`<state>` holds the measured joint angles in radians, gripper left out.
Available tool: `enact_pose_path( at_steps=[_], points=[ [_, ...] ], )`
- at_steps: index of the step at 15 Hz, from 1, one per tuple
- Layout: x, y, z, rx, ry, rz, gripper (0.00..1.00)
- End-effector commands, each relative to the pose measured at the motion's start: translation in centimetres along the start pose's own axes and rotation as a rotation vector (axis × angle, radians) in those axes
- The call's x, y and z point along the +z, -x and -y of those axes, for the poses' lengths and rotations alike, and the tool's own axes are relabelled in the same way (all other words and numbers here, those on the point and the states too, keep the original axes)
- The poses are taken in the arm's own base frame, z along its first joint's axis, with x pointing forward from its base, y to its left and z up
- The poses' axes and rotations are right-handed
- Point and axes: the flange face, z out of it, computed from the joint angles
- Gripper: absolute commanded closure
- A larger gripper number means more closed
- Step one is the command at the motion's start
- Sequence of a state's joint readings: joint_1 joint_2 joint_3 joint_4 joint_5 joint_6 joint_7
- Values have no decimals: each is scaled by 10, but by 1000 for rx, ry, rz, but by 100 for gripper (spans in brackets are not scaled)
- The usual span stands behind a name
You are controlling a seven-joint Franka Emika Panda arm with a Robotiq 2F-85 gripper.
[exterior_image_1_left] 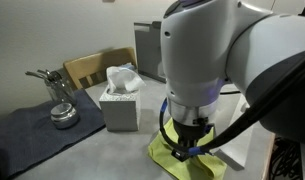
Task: Unfold the cloth
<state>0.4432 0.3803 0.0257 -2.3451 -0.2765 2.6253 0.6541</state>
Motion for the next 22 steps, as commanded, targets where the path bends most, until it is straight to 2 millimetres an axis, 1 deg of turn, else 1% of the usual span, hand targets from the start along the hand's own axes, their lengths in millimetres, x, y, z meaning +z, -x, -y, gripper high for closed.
enact_pose_path(
  at_steps=[1, 9, 12, 16, 19, 22],
  points=[
    [2, -2, 2, -19, 18, 4, 99],
    [-9, -1, -4, -65, -9, -4, 99],
    [-18, -1, -12, -91, -34, -17, 99],
    [-30, -2, -29, -105, -60, -34, 99],
    [-37, 0, -51, -120, -88, -48, 99],
    [-41, 5, -72, -147, -132, -63, 99]
  ],
)
